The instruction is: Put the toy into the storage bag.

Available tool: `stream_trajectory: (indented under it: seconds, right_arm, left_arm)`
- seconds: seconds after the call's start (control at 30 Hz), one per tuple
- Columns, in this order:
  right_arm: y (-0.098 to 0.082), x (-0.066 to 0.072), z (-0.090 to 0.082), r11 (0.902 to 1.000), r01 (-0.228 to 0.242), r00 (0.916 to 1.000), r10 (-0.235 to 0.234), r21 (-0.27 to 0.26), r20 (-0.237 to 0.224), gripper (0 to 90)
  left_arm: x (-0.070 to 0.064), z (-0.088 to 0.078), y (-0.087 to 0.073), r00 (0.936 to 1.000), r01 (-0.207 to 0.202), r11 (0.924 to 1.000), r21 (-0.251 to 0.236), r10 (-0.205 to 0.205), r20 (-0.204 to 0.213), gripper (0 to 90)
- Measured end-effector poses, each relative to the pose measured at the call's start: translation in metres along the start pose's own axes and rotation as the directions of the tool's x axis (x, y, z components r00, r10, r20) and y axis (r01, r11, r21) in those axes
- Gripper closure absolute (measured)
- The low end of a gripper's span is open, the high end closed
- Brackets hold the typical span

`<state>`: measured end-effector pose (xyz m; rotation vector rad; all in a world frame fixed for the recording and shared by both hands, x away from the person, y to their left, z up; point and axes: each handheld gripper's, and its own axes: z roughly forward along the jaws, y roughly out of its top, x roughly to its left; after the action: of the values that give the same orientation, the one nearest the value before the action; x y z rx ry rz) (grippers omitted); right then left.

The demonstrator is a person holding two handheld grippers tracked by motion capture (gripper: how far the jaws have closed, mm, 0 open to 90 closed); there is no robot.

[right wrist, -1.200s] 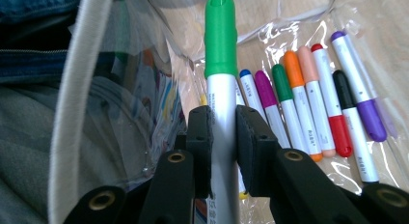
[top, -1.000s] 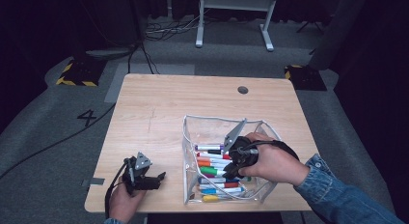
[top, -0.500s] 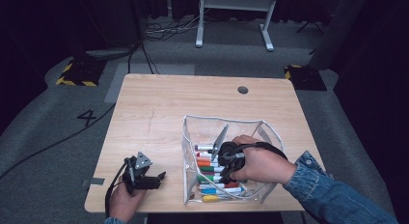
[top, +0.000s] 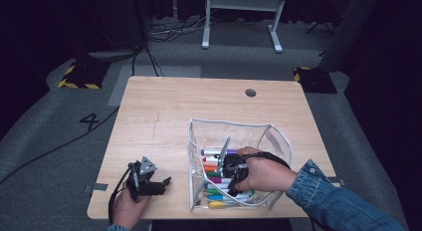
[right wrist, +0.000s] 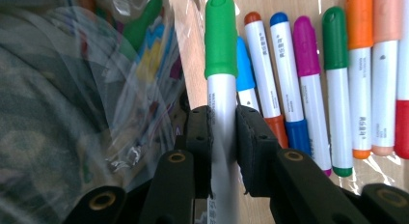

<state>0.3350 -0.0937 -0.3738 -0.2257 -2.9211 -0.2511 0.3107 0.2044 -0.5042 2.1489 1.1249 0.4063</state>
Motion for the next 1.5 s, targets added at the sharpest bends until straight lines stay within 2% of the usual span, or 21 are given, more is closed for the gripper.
stream_trajectory:
  seconds: [0.13, 0.17, 0.2, 0.3, 0.43, 0.5, 0.6, 0.63, 0.7, 0.87, 0.9, 0.97, 1.03, 1.07, 1.1, 1.2, 1.27, 1.33, 1.37, 1.43, 1.5]
  right_arm:
    - [-0.001, -0.001, 0.004, 0.9998, -0.017, 0.9998, 0.017, 0.007, -0.005, 76.5]
    - [-0.002, -0.003, 0.004, 0.9999, -0.014, 0.9998, 0.014, -0.006, 0.017, 71.3]
    - [-0.002, -0.004, 0.003, 0.9989, -0.031, 0.9983, 0.033, -0.035, 0.048, 61.2]
    - [-0.005, -0.007, -0.009, 0.9939, -0.043, 0.9957, 0.051, -0.102, 0.077, 57.3]
    - [-0.010, -0.006, -0.036, 0.9769, -0.052, 0.9897, 0.078, -0.207, 0.120, 53.2]
    - [-0.014, -0.004, -0.052, 0.9603, -0.052, 0.9860, 0.093, -0.274, 0.139, 53.1]
    - [-0.022, -0.001, -0.071, 0.9436, -0.055, 0.9807, 0.113, -0.326, 0.159, 52.2]
    - [-0.027, -0.001, -0.077, 0.9340, -0.065, 0.9765, 0.132, -0.351, 0.170, 51.8]
    - [-0.037, 0.000, -0.086, 0.9217, -0.078, 0.9714, 0.156, -0.380, 0.179, 51.6]
    - [-0.073, 0.000, -0.106, 0.8663, -0.133, 0.9483, 0.252, -0.481, 0.192, 50.1]
    - [-0.084, 0.000, -0.110, 0.8485, -0.148, 0.9387, 0.282, -0.508, 0.198, 50.1]
    - [-0.101, 0.000, -0.116, 0.8288, -0.176, 0.9238, 0.325, -0.531, 0.202, 50.1]
    - [-0.119, -0.001, -0.120, 0.8034, -0.202, 0.9076, 0.369, -0.560, 0.201, 50.2]
    - [-0.125, -0.001, -0.121, 0.7950, -0.210, 0.9026, 0.381, -0.569, 0.200, 50.1]
    - [-0.136, -0.001, -0.123, 0.7792, -0.223, 0.8928, 0.405, -0.586, 0.198, 50.1]
    - [-0.162, -0.003, -0.124, 0.7406, -0.251, 0.8747, 0.449, -0.623, 0.182, 50.1]
    - [-0.178, -0.005, -0.122, 0.7191, -0.277, 0.8571, 0.485, -0.638, 0.175, 49.6]
    - [-0.191, -0.008, -0.117, 0.7014, -0.301, 0.8415, 0.514, -0.646, 0.166, 48.4]
    - [-0.199, -0.010, -0.113, 0.6909, -0.315, 0.8306, 0.533, -0.650, 0.163, 47.6]
    - [-0.209, -0.013, -0.105, 0.6763, -0.338, 0.8184, 0.555, -0.655, 0.151, 46.6]
    - [-0.218, -0.018, -0.095, 0.6735, -0.355, 0.8049, 0.573, -0.648, 0.155, 46.3]
  left_arm:
    - [0.000, 0.000, 0.000, 1.0000, -0.003, 1.0000, 0.001, 0.003, 0.001, 15.2]
    - [0.000, 0.000, 0.000, 1.0000, -0.003, 1.0000, 0.001, 0.003, 0.001, 15.2]
    - [0.000, 0.000, 0.000, 1.0000, -0.003, 1.0000, 0.001, 0.003, 0.001, 15.2]
    - [0.000, 0.000, 0.000, 1.0000, -0.005, 1.0000, 0.001, 0.005, 0.000, 15.2]
    - [0.000, 0.000, 0.000, 1.0000, -0.001, 1.0000, 0.001, 0.001, 0.002, 15.2]
    - [0.000, 0.000, 0.000, 1.0000, -0.002, 1.0000, 0.001, 0.002, 0.001, 15.2]
    - [0.000, -0.001, -0.001, 1.0000, -0.003, 1.0000, -0.002, 0.003, 0.001, 15.2]
    - [0.000, -0.001, -0.001, 1.0000, -0.003, 1.0000, -0.001, 0.003, 0.002, 15.2]
    - [0.000, -0.001, -0.001, 1.0000, -0.004, 1.0000, -0.001, 0.004, 0.002, 15.2]
    - [-0.001, -0.001, -0.002, 1.0000, -0.001, 1.0000, -0.002, 0.001, 0.003, 15.2]
    - [-0.001, -0.001, -0.002, 1.0000, -0.001, 1.0000, -0.002, 0.001, 0.004, 15.2]
    - [-0.001, -0.001, -0.002, 1.0000, 0.001, 1.0000, -0.002, -0.001, 0.004, 15.2]
    - [-0.001, -0.001, -0.002, 1.0000, 0.001, 1.0000, -0.001, -0.001, 0.002, 15.2]
    - [-0.001, -0.001, -0.002, 1.0000, 0.002, 1.0000, -0.001, -0.002, 0.002, 15.2]
    - [-0.001, -0.001, -0.002, 1.0000, 0.002, 1.0000, 0.000, -0.002, 0.002, 15.2]
    - [0.000, -0.001, -0.001, 1.0000, -0.006, 1.0000, 0.001, 0.006, -0.002, 15.2]
    - [0.000, 0.000, 0.000, 1.0000, -0.001, 1.0000, 0.000, 0.001, -0.001, 15.2]
    - [0.000, 0.000, 0.000, 1.0000, 0.004, 1.0000, -0.002, -0.004, -0.001, 15.2]
    - [0.000, 0.000, 0.000, 1.0000, 0.007, 1.0000, -0.002, -0.007, -0.002, 15.2]
    - [0.001, 0.000, 0.000, 1.0000, 0.004, 1.0000, -0.003, -0.004, -0.001, 15.2]
    - [0.001, 0.000, 0.000, 1.0000, 0.003, 1.0000, -0.003, -0.003, -0.002, 15.2]
